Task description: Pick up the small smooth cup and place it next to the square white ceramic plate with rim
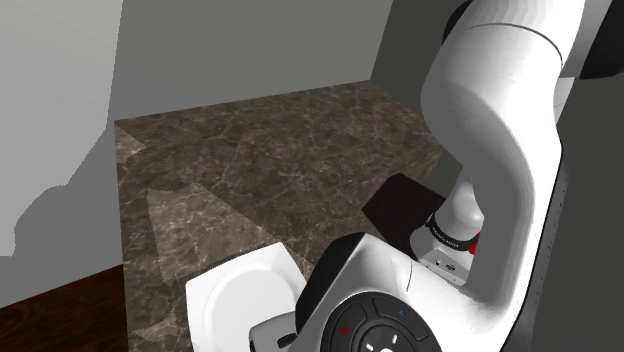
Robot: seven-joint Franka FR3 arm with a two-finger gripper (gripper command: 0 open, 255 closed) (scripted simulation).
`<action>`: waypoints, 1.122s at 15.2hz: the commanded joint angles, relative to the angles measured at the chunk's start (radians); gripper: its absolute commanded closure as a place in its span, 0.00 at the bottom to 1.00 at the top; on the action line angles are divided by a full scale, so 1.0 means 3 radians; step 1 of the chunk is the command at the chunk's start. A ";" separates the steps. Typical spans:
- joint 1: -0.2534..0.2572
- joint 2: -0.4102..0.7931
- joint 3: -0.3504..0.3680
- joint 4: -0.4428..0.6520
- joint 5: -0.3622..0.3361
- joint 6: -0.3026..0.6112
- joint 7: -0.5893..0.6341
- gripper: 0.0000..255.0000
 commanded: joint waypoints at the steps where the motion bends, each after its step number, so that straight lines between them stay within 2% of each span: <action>1: 0.0004 0.0003 -0.0004 0.0002 -0.0004 0.0001 0.0003 1.00; 4: 0.0004 0.0003 -0.0004 0.0002 -0.0004 0.0001 0.0003 1.00; 5: 0.0004 0.0003 -0.0003 0.0002 -0.0004 0.0001 0.0003 0.00; 10: 0.0005 0.0003 -0.0004 0.0002 -0.0004 0.0001 0.0003 0.00; 14: -0.0490 -0.0400 0.0496 0.0006 0.0526 -0.0225 -0.0341 0.00; 17: -0.0492 -0.0399 0.0498 0.0006 0.0524 -0.0226 -0.0339 0.00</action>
